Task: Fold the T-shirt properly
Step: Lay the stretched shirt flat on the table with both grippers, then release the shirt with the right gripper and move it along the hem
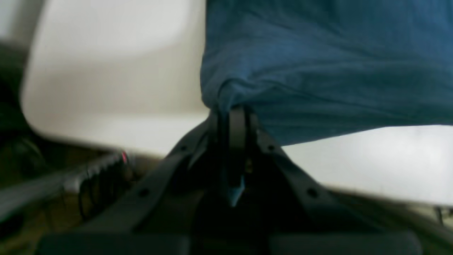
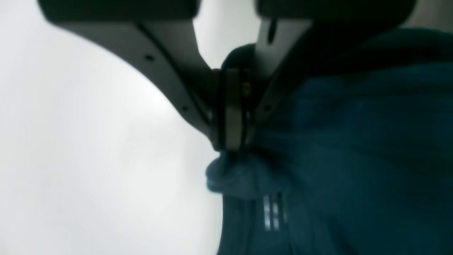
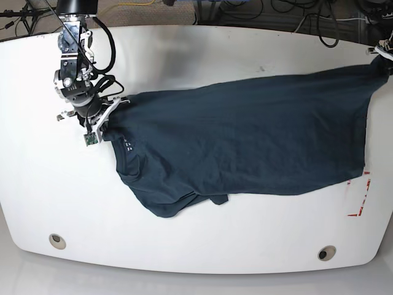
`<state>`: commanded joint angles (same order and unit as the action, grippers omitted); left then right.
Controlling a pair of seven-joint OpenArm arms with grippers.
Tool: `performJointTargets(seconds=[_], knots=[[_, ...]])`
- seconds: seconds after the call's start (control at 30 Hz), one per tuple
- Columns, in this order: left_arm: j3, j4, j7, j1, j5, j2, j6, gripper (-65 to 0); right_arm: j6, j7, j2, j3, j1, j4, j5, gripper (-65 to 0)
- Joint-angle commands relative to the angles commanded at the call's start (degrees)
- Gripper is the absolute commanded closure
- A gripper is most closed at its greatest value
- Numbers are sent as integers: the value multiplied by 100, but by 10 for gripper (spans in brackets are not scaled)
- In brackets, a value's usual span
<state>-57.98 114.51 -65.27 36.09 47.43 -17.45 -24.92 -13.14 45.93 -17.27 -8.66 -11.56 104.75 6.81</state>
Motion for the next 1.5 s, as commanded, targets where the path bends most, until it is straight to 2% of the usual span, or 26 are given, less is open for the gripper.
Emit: performJointTargets(seconds=[0.17, 0.5, 0.57, 0.63, 0.7, 0.73, 0.77, 0.83, 0.87, 0.97, 1.07, 1.33, 1.5], knots=[[0, -9, 0, 176, -281, 220, 0, 0, 0, 0, 246, 0, -264, 0, -44, 0], [0, -9, -9, 185, -853, 334, 0, -4, 0, 0, 281, 18, -440, 0, -26, 0], [9, -9, -9, 176, -923, 334, 0, -6, 0, 0, 281, 18, -440, 0, -26, -17], [18, -9, -18, 167, -949, 334, 0, -18, 0, 0, 281, 18, -440, 0, -26, -60], [88, -9, -18, 167, -941, 325, 0, -88, 0, 0, 281, 18, -440, 0, -35, -163], [105, -9, -18, 167, -941, 325, 0, -110, 0, 0, 281, 18, -440, 0, -35, -187], [141, -9, -18, 176, -941, 325, 0, -187, 0, 0, 281, 18, -440, 0, -35, -279], [149, -9, -18, 176, -941, 325, 0, -281, 0, 0, 281, 18, -440, 0, -18, -373], [141, -9, -18, 167, -941, 325, 0, -357, -44, 0, 281, 18, -440, 0, 0, -444], [158, -9, -18, 158, -949, 325, 0, -465, -53, -9, 308, 18, -440, 9, 9, -537], [167, 0, -9, 132, -941, 325, 0, -493, -70, -35, 501, 9, -378, 35, 9, -553], [158, 26, -18, -299, -914, 316, 0, -478, -422, -44, 905, 9, 334, 79, 0, -547], [141, 26, -18, -633, -923, 211, 0, -478, -448, -53, 1046, 9, 1116, -369, 0, -547]])
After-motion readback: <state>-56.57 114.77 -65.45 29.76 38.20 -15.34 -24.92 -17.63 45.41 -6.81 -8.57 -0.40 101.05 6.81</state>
